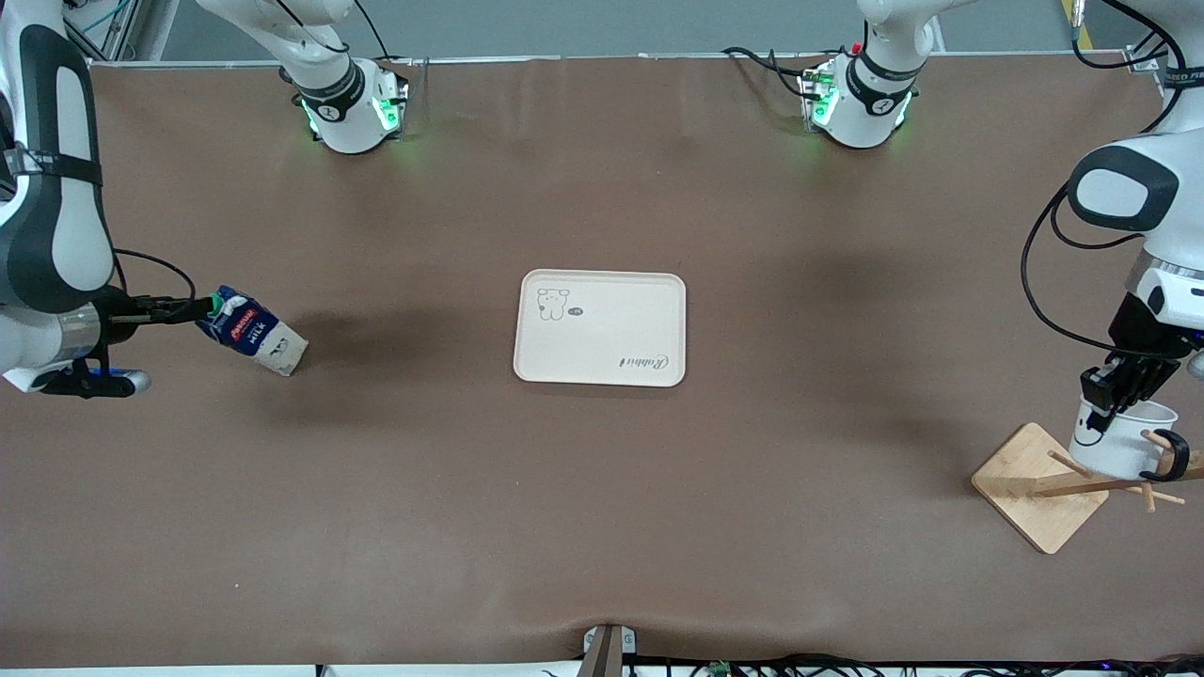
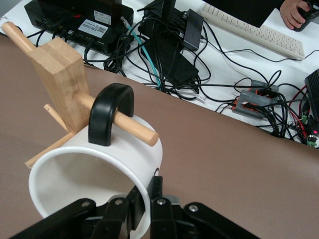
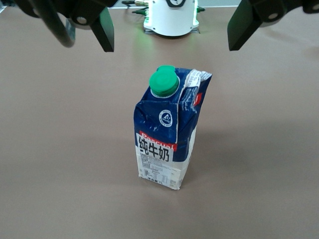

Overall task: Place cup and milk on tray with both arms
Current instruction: 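Grasp the mug rim with the left gripper while the right gripper grasps the carton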

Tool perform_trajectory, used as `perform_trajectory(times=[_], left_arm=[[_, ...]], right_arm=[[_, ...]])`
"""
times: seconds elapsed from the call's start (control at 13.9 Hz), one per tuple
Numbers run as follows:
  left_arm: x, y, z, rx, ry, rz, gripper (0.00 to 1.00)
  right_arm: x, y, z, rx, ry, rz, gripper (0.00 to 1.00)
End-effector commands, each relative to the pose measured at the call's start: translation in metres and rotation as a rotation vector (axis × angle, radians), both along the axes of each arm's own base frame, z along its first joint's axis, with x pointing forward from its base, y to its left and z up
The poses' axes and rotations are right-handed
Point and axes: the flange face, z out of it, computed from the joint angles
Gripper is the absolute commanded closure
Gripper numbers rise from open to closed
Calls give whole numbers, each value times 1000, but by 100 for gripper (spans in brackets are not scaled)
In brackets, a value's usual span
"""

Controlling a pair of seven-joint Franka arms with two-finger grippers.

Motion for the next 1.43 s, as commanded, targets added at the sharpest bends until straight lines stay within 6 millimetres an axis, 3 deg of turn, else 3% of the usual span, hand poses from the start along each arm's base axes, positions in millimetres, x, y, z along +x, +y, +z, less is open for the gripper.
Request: perform_trajectory(times=[0.0, 0.36, 0.79, 1.0, 1.22, 1.36], left_arm=[[-8, -7, 20, -16, 25, -21, 100], [-14, -10, 46, -31, 67, -43, 100], [-30, -28, 70, -85, 157, -40, 100], [-29, -58, 72, -141, 221, -23, 100], [-26, -100, 79, -209, 285, 21, 100], [-27, -133, 73, -240, 323, 33, 100]], right_arm=[[-18, 18, -8, -53, -18, -130, 0], [-31, 27, -25, -73, -10, -166, 0], [-34, 28, -26, -110, 9, -230, 0], [-34, 23, -33, -117, -5, -250, 0], [-36, 21, -42, -118, -22, -253, 0], [-38, 16, -49, -118, -30, -258, 0]])
